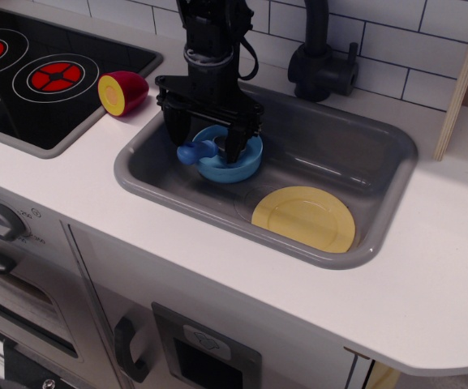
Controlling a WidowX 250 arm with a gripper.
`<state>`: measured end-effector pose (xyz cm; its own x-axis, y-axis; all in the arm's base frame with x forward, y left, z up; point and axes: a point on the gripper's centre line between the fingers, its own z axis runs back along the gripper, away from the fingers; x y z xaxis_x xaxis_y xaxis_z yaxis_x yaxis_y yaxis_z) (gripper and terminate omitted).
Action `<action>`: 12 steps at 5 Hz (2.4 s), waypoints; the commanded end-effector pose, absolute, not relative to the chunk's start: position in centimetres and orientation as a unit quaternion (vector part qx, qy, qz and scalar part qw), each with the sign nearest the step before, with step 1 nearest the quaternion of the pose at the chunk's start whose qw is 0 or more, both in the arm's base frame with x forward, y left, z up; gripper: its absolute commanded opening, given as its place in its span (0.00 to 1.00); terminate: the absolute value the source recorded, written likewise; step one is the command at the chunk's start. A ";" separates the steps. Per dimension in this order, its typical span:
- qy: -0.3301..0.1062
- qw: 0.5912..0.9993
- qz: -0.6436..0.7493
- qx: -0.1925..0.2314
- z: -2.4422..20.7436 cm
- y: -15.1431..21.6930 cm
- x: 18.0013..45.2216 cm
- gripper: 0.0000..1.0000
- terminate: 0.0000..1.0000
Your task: Take spoon out of bowl sink
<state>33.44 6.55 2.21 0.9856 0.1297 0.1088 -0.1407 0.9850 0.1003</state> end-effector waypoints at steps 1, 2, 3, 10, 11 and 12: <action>-0.059 0.995 0.053 0.053 3.4 7.8 34.7 1.00 0.00; -0.036 0.998 0.038 0.046 2.9 7.7 34.6 1.00 0.00; -0.030 0.998 0.024 0.050 2.5 7.7 34.4 1.00 0.00; -0.064 0.996 0.049 0.042 4.6 7.6 34.9 0.00 0.00; -0.085 0.993 0.071 0.027 6.7 7.7 35.3 0.00 0.00; -0.100 0.992 0.072 0.019 7.7 7.5 35.1 0.00 0.00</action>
